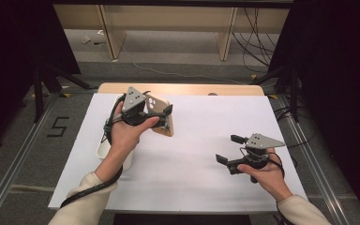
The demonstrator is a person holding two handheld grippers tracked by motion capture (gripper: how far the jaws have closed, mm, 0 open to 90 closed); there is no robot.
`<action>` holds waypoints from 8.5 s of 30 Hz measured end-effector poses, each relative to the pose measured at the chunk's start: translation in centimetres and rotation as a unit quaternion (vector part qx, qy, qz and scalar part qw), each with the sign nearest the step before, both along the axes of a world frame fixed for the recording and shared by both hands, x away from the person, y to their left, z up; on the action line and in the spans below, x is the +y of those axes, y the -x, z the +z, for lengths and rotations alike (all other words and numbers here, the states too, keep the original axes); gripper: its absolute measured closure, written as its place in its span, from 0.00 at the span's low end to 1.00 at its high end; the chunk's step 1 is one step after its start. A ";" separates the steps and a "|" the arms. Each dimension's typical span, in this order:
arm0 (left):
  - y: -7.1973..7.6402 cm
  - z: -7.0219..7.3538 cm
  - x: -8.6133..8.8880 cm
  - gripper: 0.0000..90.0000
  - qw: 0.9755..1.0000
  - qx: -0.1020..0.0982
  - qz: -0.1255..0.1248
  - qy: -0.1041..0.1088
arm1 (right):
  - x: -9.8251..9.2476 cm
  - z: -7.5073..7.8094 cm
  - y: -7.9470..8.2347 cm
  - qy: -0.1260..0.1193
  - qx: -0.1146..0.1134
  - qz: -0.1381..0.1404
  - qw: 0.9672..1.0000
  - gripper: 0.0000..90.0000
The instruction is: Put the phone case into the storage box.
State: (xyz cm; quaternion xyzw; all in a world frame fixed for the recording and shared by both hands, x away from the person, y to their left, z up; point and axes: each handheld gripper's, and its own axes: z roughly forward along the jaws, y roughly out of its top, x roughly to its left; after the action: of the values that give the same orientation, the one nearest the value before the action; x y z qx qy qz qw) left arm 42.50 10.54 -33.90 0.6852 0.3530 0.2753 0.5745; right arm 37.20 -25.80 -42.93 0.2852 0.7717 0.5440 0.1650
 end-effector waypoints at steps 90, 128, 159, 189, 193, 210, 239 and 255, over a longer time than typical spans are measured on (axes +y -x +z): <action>-0.8 1.9 5.5 0.11 0.996 -0.015 0.087 0.008 | 0.0 -0.2 0.0 0.000 0.004 -0.001 1.000 0.05; -1.1 2.1 7.1 0.11 0.994 -0.017 0.108 0.005 | 0.0 -0.2 0.0 0.003 0.006 -0.003 1.000 0.05; -1.4 2.1 8.4 0.11 0.992 -0.023 0.120 -0.001 | 0.0 -0.2 0.0 0.002 0.006 -0.002 1.000 0.05; -1.8 1.5 9.0 0.11 0.992 -0.018 0.128 -0.010 | 0.0 -0.3 0.0 0.001 0.007 -0.001 1.000 0.06; -1.9 1.4 9.1 0.11 0.991 -0.016 0.129 -0.011 | 0.0 -0.3 -0.1 0.001 0.007 -0.002 1.000 0.06; -2.1 1.2 9.5 0.11 0.991 -0.015 0.134 -0.015 | 0.0 -0.3 -0.1 0.000 0.007 -0.001 1.000 0.06; -2.4 0.5 9.8 0.11 0.990 -0.009 0.142 -0.021 | 0.0 -0.3 -0.1 -0.001 0.007 -0.001 1.000 0.06; -2.6 0.2 10.1 0.11 0.989 -0.005 0.147 -0.024 | 0.0 -0.3 -0.1 -0.001 0.007 -0.001 1.000 0.06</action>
State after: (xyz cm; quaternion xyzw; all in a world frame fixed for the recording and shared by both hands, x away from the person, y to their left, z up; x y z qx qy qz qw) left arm 45.08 20.66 -33.68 0.6383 0.4402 0.3681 0.5131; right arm 37.29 -25.80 -43.26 0.2900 0.7722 0.5423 0.1597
